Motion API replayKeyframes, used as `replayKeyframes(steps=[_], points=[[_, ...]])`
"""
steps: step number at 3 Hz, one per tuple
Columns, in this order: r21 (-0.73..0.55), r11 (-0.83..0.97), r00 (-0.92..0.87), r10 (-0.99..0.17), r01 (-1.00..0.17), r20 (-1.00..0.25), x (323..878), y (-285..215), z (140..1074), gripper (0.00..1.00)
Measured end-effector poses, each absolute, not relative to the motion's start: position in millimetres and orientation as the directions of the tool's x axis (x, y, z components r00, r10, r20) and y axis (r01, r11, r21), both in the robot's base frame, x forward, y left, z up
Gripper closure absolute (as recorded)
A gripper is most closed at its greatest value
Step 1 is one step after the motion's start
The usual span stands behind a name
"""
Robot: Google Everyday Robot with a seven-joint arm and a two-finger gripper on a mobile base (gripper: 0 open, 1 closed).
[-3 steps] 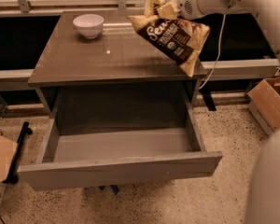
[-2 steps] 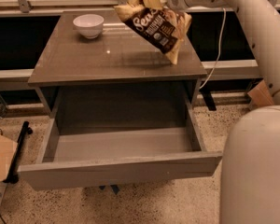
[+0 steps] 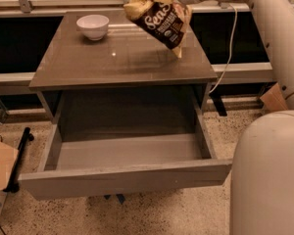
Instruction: Pick brown chip bag from top drawer and place on counter
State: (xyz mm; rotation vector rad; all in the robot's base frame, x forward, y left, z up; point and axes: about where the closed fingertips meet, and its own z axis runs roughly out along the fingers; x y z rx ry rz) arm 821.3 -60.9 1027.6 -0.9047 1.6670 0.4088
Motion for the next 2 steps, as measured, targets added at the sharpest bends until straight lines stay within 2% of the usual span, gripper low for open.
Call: replayKeyframes(steps=[1, 2], points=[[-0.186, 0.641, -0.066, -0.349, -0.745, -0.935, 822.0, -57.8, 1025.5, 0.05], [-0.185, 0.639, -0.067, -0.349, -0.747, -0.935, 822.4, -56.2, 1024.3, 0.00]])
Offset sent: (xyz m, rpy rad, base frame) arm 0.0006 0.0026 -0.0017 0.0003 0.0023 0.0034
